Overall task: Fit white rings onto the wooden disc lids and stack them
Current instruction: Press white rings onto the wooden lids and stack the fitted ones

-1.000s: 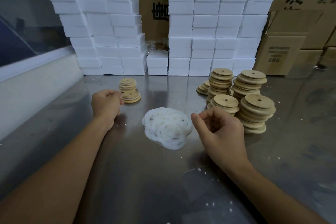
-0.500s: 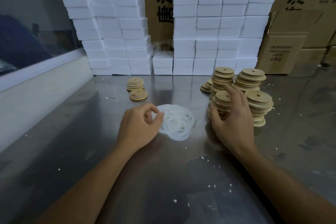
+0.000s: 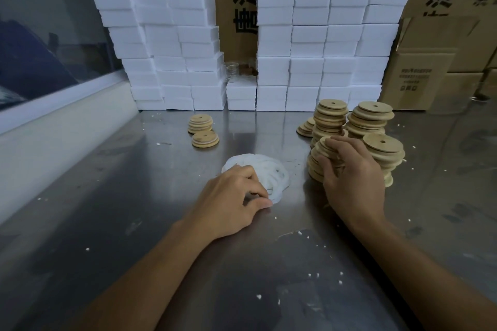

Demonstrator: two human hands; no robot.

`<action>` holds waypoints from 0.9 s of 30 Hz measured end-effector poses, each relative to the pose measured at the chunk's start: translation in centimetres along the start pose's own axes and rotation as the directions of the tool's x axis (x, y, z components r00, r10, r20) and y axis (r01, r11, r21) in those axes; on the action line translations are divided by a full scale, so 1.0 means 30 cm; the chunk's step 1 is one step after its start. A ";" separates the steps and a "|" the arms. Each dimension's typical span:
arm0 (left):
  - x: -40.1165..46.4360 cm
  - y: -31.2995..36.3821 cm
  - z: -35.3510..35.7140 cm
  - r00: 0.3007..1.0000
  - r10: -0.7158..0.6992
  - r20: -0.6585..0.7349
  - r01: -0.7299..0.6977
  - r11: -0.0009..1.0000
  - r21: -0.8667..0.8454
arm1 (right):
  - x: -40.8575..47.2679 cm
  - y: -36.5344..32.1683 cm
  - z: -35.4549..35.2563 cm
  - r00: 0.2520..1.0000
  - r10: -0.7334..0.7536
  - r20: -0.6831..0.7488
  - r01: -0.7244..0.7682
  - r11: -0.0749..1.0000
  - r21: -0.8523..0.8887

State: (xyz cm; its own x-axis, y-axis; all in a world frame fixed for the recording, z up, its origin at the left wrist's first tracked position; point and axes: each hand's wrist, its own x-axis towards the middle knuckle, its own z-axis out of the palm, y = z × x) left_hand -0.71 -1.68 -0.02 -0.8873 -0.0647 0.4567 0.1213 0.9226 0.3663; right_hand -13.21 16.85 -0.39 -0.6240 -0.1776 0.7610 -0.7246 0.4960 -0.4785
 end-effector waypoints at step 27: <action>0.021 0.033 -0.019 0.990 -0.117 0.081 0.101 0.979 0.175 | -0.017 -0.104 -0.025 0.999 -0.052 0.001 0.049 0.951 0.306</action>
State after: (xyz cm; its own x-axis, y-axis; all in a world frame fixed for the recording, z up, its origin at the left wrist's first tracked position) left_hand -0.91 -1.03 1.10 -0.9286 -0.1410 0.3432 -0.0491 0.9635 0.2631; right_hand -10.41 16.05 1.04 -0.5857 -0.2045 0.7843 -0.8092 0.2030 -0.5513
